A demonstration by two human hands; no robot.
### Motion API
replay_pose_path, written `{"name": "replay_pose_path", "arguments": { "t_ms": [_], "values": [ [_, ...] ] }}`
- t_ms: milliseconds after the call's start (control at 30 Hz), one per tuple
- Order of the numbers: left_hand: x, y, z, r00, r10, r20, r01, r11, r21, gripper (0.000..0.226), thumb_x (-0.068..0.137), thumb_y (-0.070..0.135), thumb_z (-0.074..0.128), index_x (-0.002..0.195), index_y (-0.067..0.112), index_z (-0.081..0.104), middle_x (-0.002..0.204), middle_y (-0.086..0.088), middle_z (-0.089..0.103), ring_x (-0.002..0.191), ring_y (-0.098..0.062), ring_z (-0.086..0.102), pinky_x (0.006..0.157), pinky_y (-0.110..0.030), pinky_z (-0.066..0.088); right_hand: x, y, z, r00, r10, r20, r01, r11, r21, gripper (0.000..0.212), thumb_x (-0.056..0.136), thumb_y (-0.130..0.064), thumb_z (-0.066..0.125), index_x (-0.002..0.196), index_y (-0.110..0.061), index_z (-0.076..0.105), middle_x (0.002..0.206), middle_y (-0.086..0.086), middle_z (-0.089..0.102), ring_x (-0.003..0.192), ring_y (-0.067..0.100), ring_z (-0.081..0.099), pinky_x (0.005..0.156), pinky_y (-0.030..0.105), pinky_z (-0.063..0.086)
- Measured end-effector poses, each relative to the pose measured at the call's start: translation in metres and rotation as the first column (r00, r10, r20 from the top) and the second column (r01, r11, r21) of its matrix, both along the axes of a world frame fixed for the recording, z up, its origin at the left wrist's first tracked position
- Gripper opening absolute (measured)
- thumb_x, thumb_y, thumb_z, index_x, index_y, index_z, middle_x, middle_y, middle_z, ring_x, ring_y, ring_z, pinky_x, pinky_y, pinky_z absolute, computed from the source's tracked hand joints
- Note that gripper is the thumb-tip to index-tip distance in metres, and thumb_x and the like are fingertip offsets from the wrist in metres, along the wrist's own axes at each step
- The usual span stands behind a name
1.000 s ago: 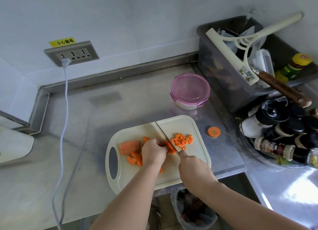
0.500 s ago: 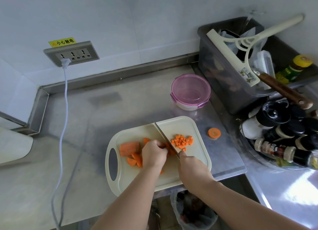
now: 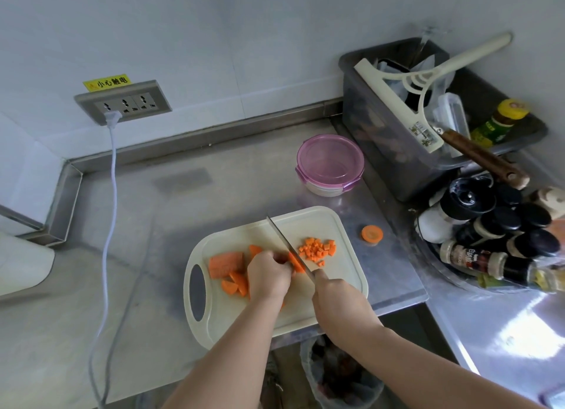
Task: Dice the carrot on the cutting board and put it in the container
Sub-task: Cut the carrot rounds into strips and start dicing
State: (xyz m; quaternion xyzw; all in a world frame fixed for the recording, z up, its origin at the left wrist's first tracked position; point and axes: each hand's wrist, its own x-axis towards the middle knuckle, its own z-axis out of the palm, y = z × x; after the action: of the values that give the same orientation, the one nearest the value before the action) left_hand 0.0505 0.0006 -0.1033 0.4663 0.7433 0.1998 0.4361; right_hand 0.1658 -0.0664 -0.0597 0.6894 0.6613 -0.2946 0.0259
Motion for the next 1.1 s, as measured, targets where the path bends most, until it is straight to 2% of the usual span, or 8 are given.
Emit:
{"name": "replay_pose_path", "arguments": {
  "t_ms": [167, 400, 533, 667, 800, 900, 1000, 1100],
  "values": [
    [-0.001, 0.0, 0.0, 0.999, 0.007, 0.032, -0.007, 1.0, -0.002, 0.007, 0.077, 0.014, 0.069, 0.082, 0.011, 0.073, 0.077, -0.007, 0.073, 0.079, -0.025, 0.07, 0.076, -0.035, 0.056, -0.002, 0.001, 0.006, 1.0, -0.026, -0.011, 0.025, 0.999, -0.032, 0.029, 0.1, -0.015, 0.032, 0.126, -0.01, 0.045, 0.079, 0.002, 0.042, 0.078, 0.024, 0.044, 0.071, 0.03, 0.038],
    [-0.002, 0.002, -0.003, 1.0, 0.008, 0.025, -0.007, 1.0, -0.017, 0.008, 0.077, 0.017, 0.07, 0.083, 0.012, 0.073, 0.076, -0.006, 0.073, 0.076, -0.024, 0.069, 0.074, -0.037, 0.057, -0.002, 0.002, 0.002, 0.999, 0.018, 0.051, -0.015, 0.998, -0.054, 0.036, 0.098, -0.01, 0.038, 0.134, -0.011, 0.036, 0.067, -0.002, 0.037, 0.059, 0.016, 0.042, 0.049, 0.026, 0.034],
    [-0.002, 0.002, -0.002, 1.0, 0.007, 0.026, -0.007, 1.0, -0.015, 0.008, 0.077, 0.017, 0.071, 0.082, 0.011, 0.072, 0.077, -0.007, 0.073, 0.078, -0.025, 0.069, 0.075, -0.036, 0.056, 0.0, 0.002, 0.005, 1.0, 0.005, 0.029, -0.004, 0.999, -0.045, 0.031, 0.1, -0.015, 0.032, 0.129, -0.01, 0.044, 0.087, 0.004, 0.046, 0.076, 0.021, 0.045, 0.067, 0.033, 0.038],
    [-0.002, 0.003, -0.005, 1.0, -0.005, 0.019, 0.006, 1.0, -0.031, 0.008, 0.077, 0.018, 0.071, 0.083, 0.012, 0.072, 0.078, -0.006, 0.073, 0.079, -0.025, 0.069, 0.078, -0.038, 0.056, -0.001, 0.004, 0.0, 0.99, 0.078, 0.116, -0.071, 0.995, -0.064, 0.038, 0.098, -0.009, 0.039, 0.135, -0.011, 0.033, 0.067, -0.002, 0.036, 0.053, 0.013, 0.037, 0.046, 0.024, 0.03],
    [-0.002, 0.003, -0.008, 1.0, -0.007, 0.006, 0.008, 0.999, -0.032, 0.009, 0.078, 0.019, 0.072, 0.084, 0.013, 0.072, 0.079, -0.005, 0.073, 0.078, -0.024, 0.069, 0.077, -0.038, 0.057, -0.002, 0.008, -0.003, 0.991, 0.076, 0.108, -0.065, 0.993, -0.099, 0.039, 0.098, -0.009, 0.041, 0.135, -0.012, 0.033, 0.069, -0.002, 0.038, 0.056, 0.014, 0.041, 0.047, 0.024, 0.034],
    [-0.002, 0.002, -0.005, 1.0, -0.004, -0.012, 0.004, 0.999, -0.033, 0.004, 0.078, 0.016, 0.07, 0.079, 0.012, 0.07, 0.076, -0.006, 0.072, 0.076, -0.023, 0.069, 0.073, -0.034, 0.056, -0.002, 0.011, -0.004, 0.997, 0.028, 0.075, -0.02, 0.994, -0.11, 0.031, 0.1, -0.013, 0.036, 0.13, -0.009, 0.041, 0.083, 0.002, 0.045, 0.069, 0.02, 0.045, 0.063, 0.03, 0.042],
    [-0.002, 0.002, -0.001, 1.0, -0.008, -0.024, 0.007, 1.0, -0.022, 0.003, 0.081, 0.013, 0.067, 0.078, 0.012, 0.067, 0.079, -0.005, 0.072, 0.076, -0.019, 0.066, 0.062, -0.025, 0.049, -0.004, 0.012, -0.01, 0.991, 0.049, 0.127, -0.033, 0.992, -0.123, 0.042, 0.098, -0.009, 0.043, 0.137, -0.011, 0.031, 0.069, -0.001, 0.037, 0.055, 0.013, 0.039, 0.048, 0.023, 0.035],
    [-0.001, 0.001, 0.003, 1.0, 0.002, -0.015, -0.002, 1.0, -0.01, 0.007, 0.084, 0.013, 0.066, 0.078, 0.014, 0.065, 0.076, -0.001, 0.067, 0.068, -0.013, 0.06, 0.043, -0.01, 0.035, -0.003, 0.015, -0.015, 0.996, 0.013, 0.086, -0.002, 0.993, -0.122, 0.035, 0.098, -0.01, 0.041, 0.133, -0.011, 0.036, 0.076, 0.0, 0.047, 0.067, 0.017, 0.053, 0.053, 0.024, 0.039]
  ]
}}
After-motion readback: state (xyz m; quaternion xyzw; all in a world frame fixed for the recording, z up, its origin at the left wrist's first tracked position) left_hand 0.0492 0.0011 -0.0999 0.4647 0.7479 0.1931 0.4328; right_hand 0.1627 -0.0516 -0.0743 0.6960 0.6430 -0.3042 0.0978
